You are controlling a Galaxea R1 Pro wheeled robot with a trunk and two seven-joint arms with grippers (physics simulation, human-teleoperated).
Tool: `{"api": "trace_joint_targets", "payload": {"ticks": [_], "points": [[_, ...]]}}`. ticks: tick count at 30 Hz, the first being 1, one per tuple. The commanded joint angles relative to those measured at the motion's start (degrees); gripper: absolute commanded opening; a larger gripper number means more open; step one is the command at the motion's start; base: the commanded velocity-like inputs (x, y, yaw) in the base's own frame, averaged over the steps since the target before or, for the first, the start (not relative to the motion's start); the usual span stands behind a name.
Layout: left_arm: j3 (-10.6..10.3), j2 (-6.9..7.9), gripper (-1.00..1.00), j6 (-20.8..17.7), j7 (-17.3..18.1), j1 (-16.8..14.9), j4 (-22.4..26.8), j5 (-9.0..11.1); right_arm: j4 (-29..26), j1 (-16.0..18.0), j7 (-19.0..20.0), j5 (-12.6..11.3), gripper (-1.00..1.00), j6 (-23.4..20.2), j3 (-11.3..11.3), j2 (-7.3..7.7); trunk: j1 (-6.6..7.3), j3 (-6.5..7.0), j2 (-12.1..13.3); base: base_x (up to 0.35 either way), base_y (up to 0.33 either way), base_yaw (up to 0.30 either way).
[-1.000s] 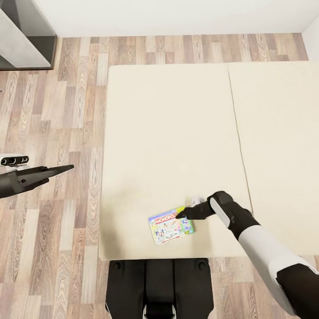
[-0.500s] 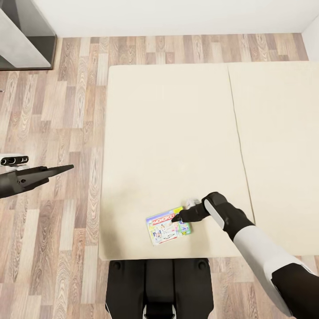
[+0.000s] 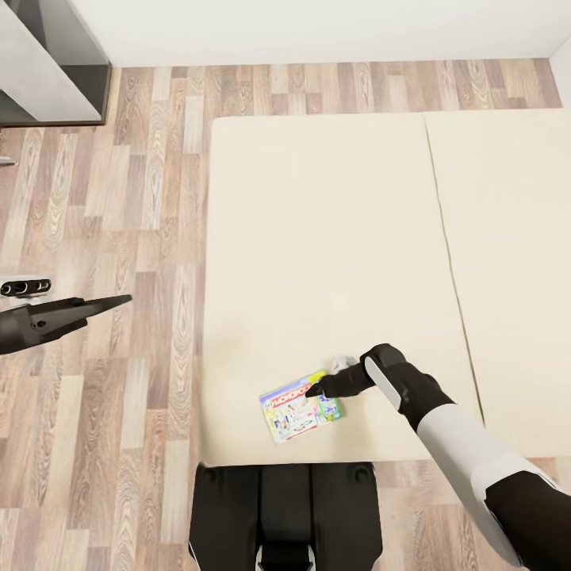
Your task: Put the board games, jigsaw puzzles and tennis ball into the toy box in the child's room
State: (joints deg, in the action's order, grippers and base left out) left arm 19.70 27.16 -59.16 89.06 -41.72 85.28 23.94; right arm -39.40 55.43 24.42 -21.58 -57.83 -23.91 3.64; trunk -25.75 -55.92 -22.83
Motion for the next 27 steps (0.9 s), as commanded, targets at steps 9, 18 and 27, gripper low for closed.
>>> {"api": "trace_joint_targets", "payload": {"ticks": [9,18,27], "points": [[-0.02,0.05,1.00,-0.61,0.24,-0.02,-0.03,-0.05,-0.06,0.03,0.54,0.40,1.00,-0.09,-0.17,0.05,-0.03,-0.06,-0.09,0.000,0.121,0.000],[-0.01,0.05,1.00,-0.61,0.24,-0.02,-0.03,-0.04,-0.06,0.03,0.54,0.40,1.00,-0.03,-0.17,0.05,-0.03,-0.06,-0.09,0.000,0.009,0.000],[-0.01,0.00,1.00,-0.61,0.24,-0.02,-0.03,-0.04,-0.06,0.03,0.54,0.40,1.00,-0.01,-0.17,0.07,-0.03,-0.06,-0.09,0.000,0.072,0.000]]}}
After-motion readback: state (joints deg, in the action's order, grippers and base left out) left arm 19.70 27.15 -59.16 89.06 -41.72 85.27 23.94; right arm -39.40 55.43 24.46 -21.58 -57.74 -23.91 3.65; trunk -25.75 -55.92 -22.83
